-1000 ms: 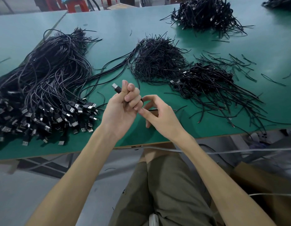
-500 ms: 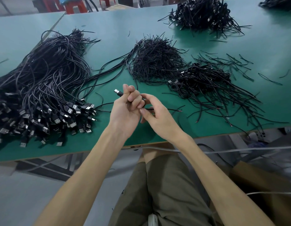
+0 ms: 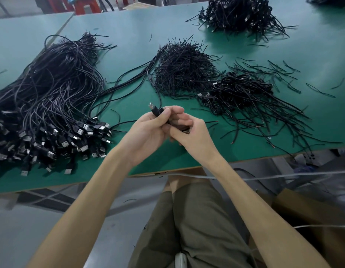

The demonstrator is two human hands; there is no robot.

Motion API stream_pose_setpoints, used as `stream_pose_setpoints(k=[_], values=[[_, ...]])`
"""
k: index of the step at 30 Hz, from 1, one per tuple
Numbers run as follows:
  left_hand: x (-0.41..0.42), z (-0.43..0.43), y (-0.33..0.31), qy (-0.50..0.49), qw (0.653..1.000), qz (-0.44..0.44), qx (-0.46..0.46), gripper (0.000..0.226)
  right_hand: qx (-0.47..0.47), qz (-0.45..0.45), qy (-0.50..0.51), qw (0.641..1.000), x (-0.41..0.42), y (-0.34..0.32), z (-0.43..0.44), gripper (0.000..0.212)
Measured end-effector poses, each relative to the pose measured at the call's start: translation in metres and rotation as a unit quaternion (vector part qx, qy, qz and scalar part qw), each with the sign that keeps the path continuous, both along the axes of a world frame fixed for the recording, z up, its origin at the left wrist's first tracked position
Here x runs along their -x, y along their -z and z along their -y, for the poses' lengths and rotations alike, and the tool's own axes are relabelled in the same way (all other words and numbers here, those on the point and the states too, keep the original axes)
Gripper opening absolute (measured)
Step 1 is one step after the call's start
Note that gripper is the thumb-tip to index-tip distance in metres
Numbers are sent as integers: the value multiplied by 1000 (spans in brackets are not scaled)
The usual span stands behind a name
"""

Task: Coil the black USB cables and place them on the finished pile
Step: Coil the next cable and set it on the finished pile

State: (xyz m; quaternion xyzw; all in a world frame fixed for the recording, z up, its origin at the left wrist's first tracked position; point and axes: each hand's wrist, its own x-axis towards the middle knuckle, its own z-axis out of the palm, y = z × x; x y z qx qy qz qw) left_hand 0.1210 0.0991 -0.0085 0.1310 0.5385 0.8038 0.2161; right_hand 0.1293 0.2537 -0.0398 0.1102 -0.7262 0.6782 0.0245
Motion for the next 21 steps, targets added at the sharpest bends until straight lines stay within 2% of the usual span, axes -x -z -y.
stream_pose_setpoints(k=[5, 9, 14, 21], values=[[3, 15, -9, 46, 999, 0, 27, 26, -33, -8, -14, 999, -1, 2, 5, 37], [1, 4, -3, 6, 1000, -8, 26, 19, -47, 0, -20, 999, 1, 3, 2, 49], [1, 1, -5, 18, 998, -41, 42, 26, 15, -9, -24, 1000, 0, 3, 2, 36], [1, 2, -8, 26, 997, -53, 58, 30, 60, -15, -16, 998, 0, 4, 1, 37]])
